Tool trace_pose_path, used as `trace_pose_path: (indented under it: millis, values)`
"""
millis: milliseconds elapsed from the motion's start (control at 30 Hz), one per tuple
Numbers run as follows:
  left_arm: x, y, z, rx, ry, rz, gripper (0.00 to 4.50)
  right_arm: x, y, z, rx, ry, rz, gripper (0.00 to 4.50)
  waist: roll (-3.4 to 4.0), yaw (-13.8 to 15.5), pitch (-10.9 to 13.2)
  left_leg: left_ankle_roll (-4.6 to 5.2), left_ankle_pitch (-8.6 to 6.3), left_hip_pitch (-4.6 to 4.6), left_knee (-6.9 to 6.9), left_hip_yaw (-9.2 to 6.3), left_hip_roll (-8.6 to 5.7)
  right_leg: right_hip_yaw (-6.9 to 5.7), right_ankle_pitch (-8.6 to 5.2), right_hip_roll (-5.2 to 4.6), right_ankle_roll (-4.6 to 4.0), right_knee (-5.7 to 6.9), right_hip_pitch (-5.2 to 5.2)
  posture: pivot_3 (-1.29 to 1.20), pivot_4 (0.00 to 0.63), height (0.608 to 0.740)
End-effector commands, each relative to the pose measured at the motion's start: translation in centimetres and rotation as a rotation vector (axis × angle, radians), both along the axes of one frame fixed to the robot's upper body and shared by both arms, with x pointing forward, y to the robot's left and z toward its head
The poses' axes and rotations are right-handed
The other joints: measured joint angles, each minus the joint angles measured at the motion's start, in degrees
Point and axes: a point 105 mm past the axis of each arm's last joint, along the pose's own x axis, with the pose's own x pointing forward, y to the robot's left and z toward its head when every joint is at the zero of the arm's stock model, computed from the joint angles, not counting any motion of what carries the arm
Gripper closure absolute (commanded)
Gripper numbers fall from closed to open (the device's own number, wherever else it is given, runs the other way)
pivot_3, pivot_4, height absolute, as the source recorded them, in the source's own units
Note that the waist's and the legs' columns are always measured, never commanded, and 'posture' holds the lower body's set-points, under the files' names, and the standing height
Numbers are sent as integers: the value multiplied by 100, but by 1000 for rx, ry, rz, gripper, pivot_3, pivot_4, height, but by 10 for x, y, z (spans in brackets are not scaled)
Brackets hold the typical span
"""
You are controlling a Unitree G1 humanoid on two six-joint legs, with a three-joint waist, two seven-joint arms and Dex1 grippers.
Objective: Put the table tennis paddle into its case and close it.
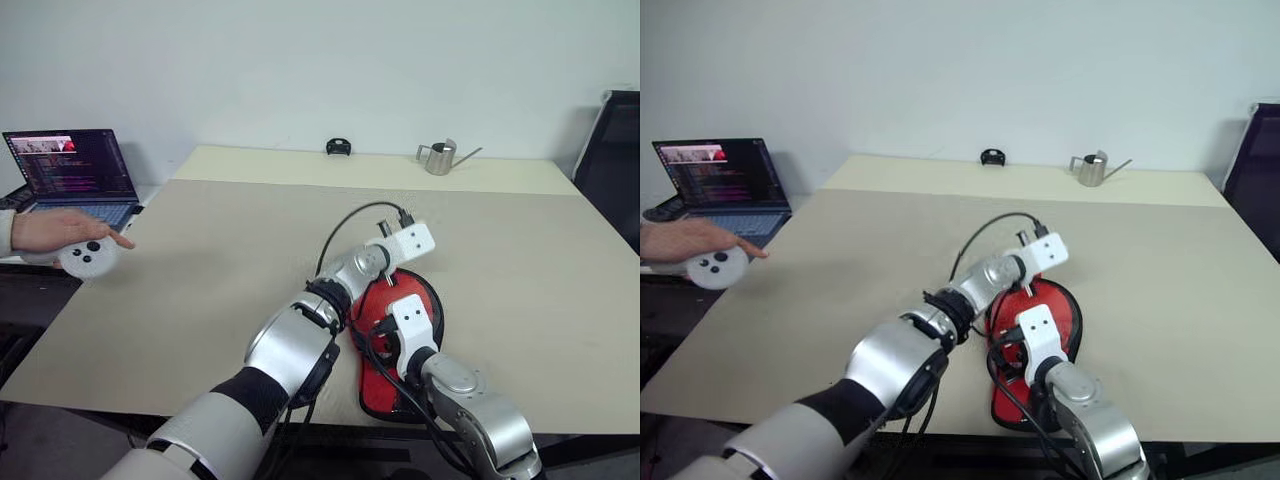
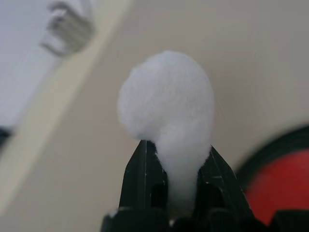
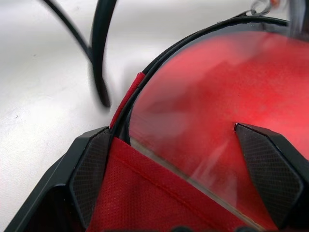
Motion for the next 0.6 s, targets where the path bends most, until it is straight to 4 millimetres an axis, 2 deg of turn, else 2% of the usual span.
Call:
trace_pose_path:
  millis: [33,133,200,333,400,500,600]
  values:
    - [0,-6,12,-33,-3,-21,3592,-21,-3,-61,-74,274,4,0,0,-7,0,0,0,0,0,-1,2,0,0,0,0,1,0,0,150,740]
    - [4,0,13,-48,8,3,2537,-19,-4,-61,-76,270,8,0,0,-8,-1,1,0,7,0,-3,4,-1,0,0,0,0,8,0,150,740]
    - [9,6,20,-83,0,39,1733,-17,-4,-61,-78,267,12,0,0,-15,-1,1,0,13,0,-2,4,0,0,0,0,1,13,0,150,740]
    - [18,16,36,-183,12,90,448,-11,-4,-60,-82,259,20,0,0,-62,-1,1,0,35,0,-2,7,-1,0,0,0,4,28,0,150,740]
    - [21,19,45,-239,20,112,448,-7,-5,-59,-82,254,23,0,0,-89,-1,0,0,39,0,-2,8,-1,0,0,1,6,34,0,150,740]
    - [34,38,80,-395,-3,165,448,1,-4,-55,-80,237,35,0,-2,-126,1,0,1,50,0,-1,9,0,0,0,1,7,38,0,150,740]
    - [42,61,107,-493,-22,163,448,8,-7,-52,-88,226,41,0,-1,-146,1,-2,1,53,-4,0,12,1,0,2,1,9,40,0,150,740]
